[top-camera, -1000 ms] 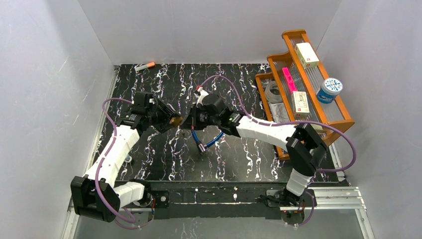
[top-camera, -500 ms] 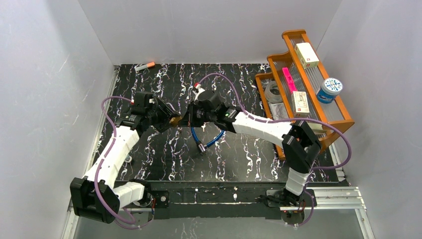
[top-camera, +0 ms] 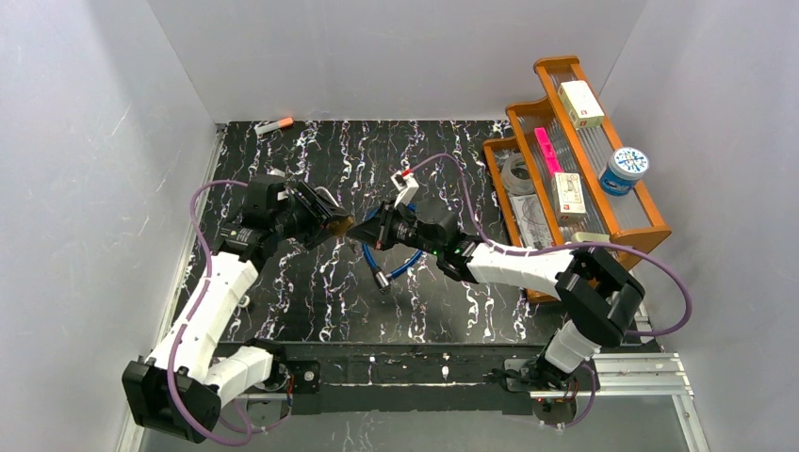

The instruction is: Unlock with the key

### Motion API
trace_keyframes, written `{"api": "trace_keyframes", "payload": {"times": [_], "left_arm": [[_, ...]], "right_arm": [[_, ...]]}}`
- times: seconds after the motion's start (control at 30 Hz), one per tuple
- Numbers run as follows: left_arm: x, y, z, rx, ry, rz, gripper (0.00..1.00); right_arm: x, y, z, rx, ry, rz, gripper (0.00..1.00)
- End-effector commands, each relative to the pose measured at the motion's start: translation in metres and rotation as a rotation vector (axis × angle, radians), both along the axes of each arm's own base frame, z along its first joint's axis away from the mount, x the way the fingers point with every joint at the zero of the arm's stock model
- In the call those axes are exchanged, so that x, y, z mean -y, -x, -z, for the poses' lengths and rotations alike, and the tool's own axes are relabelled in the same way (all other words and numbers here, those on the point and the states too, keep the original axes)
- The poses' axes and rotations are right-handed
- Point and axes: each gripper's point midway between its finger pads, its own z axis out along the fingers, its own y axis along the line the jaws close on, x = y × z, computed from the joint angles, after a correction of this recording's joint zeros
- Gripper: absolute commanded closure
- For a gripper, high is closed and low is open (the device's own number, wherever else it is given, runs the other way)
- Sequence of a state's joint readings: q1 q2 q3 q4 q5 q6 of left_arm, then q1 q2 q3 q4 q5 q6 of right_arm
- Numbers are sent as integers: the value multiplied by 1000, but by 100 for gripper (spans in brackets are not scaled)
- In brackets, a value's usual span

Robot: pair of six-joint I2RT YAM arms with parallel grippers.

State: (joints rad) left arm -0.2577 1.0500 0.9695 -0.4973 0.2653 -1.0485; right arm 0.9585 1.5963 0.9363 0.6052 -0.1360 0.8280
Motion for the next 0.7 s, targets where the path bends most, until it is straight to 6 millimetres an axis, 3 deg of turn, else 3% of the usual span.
{"api": "trace_keyframes", "payload": {"times": [0.0,0.1,0.33,0.67], "left_arm": [[11,-7,-51,171,90,43,44],[13,-8,-55,189,92,55,28],[15,-10,-70,256,97,78,3],[3,-8,-62,271,38,44,2]], "right_arm": [[5,-7,-53,163,-161,32,99],[7,-7,-57,169,-179,41,99],[12,-8,-67,169,-220,67,99],[19,-9,-80,164,-276,99,99]]}}
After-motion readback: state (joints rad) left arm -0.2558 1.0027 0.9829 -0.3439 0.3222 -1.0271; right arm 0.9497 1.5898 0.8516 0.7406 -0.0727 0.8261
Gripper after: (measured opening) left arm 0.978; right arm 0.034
